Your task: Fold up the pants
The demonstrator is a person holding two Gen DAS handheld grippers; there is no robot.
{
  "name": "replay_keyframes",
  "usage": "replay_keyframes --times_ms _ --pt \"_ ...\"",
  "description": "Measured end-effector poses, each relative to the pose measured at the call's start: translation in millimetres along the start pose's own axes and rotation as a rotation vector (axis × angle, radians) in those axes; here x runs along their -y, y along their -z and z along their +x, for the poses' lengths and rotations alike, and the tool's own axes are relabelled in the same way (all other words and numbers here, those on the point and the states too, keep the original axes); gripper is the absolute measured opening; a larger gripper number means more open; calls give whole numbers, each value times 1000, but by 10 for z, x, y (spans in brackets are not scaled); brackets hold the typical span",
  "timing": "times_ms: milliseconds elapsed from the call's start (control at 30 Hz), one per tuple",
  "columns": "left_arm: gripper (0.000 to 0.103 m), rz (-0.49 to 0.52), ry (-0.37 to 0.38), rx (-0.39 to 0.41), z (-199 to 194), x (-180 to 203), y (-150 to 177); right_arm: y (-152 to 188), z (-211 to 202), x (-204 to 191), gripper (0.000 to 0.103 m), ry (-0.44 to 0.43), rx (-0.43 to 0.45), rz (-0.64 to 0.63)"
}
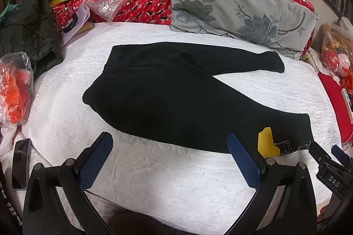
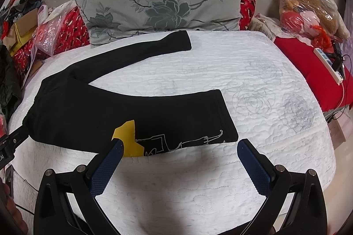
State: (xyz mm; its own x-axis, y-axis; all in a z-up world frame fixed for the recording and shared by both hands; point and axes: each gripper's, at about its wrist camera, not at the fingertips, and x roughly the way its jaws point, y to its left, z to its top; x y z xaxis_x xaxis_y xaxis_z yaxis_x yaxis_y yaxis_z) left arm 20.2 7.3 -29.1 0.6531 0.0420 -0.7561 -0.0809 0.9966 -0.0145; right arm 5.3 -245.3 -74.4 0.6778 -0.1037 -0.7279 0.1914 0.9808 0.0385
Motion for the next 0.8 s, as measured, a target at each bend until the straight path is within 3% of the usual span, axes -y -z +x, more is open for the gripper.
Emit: replay_keyframes --times_ms 567,800 --pt "103 6 -14 -28 215 39 -210 -296 150 -36 103 -24 -18 -24" --pt "103 27 -15 -151 527 -84 -665 -758 353 89 103 -58 -25 6"
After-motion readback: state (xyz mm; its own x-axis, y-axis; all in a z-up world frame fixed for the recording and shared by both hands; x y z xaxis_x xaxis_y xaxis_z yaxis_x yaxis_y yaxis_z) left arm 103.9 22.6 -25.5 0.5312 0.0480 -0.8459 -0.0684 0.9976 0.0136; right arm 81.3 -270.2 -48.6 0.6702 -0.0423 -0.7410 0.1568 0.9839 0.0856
